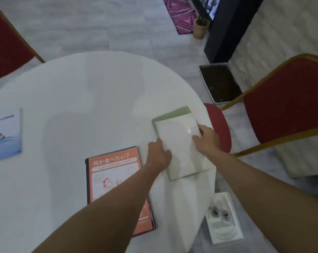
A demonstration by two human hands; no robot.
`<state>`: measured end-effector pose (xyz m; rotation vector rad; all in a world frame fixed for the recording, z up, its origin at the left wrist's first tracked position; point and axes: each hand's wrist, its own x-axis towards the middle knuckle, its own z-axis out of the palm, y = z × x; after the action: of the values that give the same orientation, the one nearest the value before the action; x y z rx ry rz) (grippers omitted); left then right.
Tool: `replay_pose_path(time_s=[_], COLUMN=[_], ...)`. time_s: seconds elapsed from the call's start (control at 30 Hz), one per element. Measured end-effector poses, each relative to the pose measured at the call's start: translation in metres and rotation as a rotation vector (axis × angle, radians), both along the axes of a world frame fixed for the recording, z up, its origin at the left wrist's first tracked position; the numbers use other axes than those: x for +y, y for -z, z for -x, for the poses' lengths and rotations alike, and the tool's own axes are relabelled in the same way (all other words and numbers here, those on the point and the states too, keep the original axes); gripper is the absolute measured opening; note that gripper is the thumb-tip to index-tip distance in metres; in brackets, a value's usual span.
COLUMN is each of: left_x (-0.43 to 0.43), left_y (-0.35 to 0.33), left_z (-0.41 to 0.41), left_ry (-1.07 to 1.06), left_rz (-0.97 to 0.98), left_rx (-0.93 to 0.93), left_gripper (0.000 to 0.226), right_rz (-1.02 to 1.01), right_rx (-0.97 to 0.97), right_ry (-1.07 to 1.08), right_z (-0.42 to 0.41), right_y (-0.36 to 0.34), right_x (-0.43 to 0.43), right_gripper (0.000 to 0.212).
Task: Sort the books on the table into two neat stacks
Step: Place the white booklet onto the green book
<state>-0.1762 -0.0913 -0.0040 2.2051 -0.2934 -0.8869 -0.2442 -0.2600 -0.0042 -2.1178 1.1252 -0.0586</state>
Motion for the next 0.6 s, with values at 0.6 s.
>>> replay_pose_path(time_s=[0.6], left_x=[0.014], left_y=[0.003], left_z=[-0.011], left_ry=[0.109], left_rz=[-0.305], left_rx=[0.003], left_gripper=[0.05], right_rz=[0.035], right_rx=[0.15], right_ry=[-0.011], right_z=[0.014], right_y=[0.016], right_x=[0.05], right_gripper=[0.049])
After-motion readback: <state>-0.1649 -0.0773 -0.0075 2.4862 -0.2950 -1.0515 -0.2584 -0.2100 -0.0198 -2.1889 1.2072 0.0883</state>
